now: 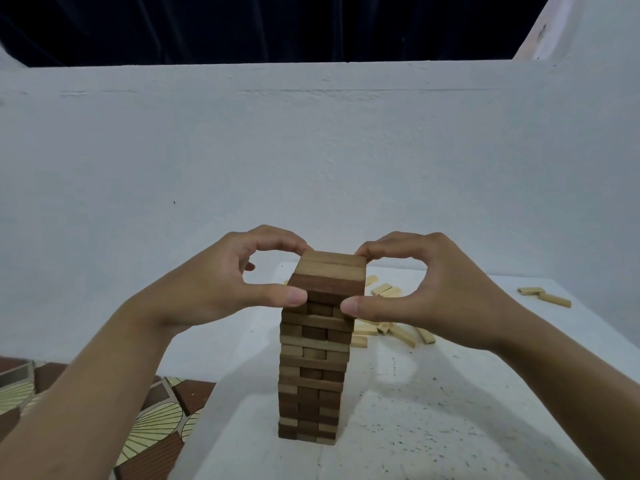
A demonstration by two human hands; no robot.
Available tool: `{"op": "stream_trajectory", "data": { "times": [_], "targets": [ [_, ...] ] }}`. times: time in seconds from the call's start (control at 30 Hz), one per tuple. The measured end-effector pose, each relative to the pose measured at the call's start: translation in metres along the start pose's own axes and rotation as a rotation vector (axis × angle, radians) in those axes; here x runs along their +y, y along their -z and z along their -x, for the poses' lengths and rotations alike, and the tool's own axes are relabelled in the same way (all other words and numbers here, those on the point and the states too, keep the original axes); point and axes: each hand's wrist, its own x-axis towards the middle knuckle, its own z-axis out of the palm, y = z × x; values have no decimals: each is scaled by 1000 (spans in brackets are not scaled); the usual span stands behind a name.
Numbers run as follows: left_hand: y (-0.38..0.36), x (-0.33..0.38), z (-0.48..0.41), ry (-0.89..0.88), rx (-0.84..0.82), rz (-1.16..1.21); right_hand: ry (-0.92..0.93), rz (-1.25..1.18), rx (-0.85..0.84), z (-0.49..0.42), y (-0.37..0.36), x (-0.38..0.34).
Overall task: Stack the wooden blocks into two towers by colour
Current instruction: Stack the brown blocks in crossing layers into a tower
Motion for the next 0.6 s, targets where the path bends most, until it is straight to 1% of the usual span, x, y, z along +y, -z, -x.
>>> {"op": "stream_trajectory", "data": {
  "times": [0.27, 0.47, 0.6],
  "targets": [
    [-2, -5, 0, 3, -47, 32, 1, -8, 6, 2, -3, 2],
    [-4, -12, 1, 22, -53, 36, -76, 47, 27, 5, -5, 5],
    [-5, -15, 2, 41, -52, 24, -79, 32, 43, 7, -8, 5]
  ]
}}
